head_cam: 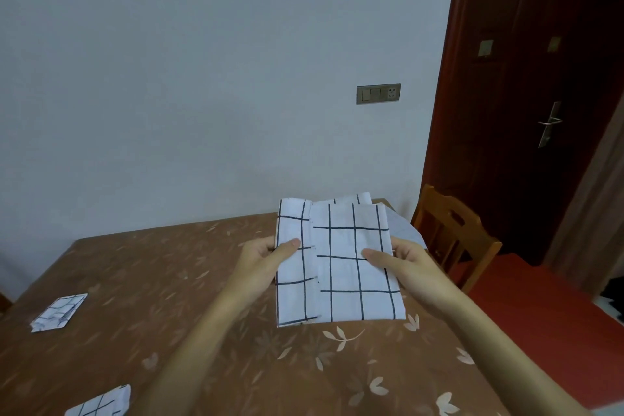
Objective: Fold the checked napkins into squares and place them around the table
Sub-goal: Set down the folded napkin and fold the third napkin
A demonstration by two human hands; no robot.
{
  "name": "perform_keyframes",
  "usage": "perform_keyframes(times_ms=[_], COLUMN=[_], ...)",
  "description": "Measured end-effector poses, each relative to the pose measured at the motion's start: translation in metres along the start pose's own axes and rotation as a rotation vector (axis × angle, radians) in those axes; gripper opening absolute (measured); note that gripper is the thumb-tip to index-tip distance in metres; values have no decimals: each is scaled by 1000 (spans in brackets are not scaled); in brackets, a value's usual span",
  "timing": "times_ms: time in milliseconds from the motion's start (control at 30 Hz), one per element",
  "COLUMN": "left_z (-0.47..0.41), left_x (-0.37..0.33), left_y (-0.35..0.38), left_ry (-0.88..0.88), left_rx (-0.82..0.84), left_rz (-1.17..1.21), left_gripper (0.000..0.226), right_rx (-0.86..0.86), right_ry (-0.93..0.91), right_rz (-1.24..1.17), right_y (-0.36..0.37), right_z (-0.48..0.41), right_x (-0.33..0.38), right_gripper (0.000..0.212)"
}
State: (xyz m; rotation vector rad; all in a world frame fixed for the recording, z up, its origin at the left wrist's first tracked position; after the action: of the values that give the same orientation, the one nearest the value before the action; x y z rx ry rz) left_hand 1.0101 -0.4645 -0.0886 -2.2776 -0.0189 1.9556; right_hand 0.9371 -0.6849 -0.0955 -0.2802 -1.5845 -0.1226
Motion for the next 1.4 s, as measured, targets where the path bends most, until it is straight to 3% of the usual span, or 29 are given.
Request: perform_keyframes(times_ms=[333,400,500,567,633,700,800,867,933,967,1133,1300,1400], left_z=[-1,1,0,1,3,3,2,4,8,10,6,13,21], left_x=[9,8,6,1,-5,-4,-1,-4,-11,-11,0,2,5], left_y=[-2,-2,-4,-6,-6,-6,-5,-6,-6,-5,-11,0,14], left_ry=[-37,-19,56,133,186,193,200,230,281,279,245,198,186], left_rx=[25,56,26,-13,-15,30,52,14,-3,5,-106,-174,-137], left_rz=[216,186,168,183,227,293,251,149,46,30,71,211,202], left_gripper=[24,41,53,54,38,33,57,47,13,8,28,39,56], right_rx=[3,-56,-7,-45,-14,-17,-51,-87,-136,-170,-92,-16,9], right_ry=[82,139,194,214,186,175,82,86,94,99,130,158,83], right_rz=[-276,-225,-47,-209,-361,-265,-79,-106,-165,-191,-438,-366,-299], right_y=[-1,-4,-4,-2,0,-1,-4,-5,-9,-11,0,24,37], right_z=[-6,-21,-20,-19,-9,-3,-7,-8,-11,-13,-10,-4,2], right_x=[-4,-11,-17,-15,-10,-10,-3,-5,-7,-9,-11,-20,-13], right_gripper=[36,39,24,16,31,47,30,19,31,34,36,51,44])
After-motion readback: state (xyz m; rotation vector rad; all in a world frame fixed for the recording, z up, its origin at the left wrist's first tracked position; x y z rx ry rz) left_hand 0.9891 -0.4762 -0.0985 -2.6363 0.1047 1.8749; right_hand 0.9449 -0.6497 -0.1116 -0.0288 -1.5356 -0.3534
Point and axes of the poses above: each hand's wrist, its own z-axis away from the middle knuckle, its own y-axis out of the palm, x = y × z, the point moved 8 cm from there along -z, towards the middle knuckle, and after that the axes turned 12 degrees about -x, right-handed, at the moved point
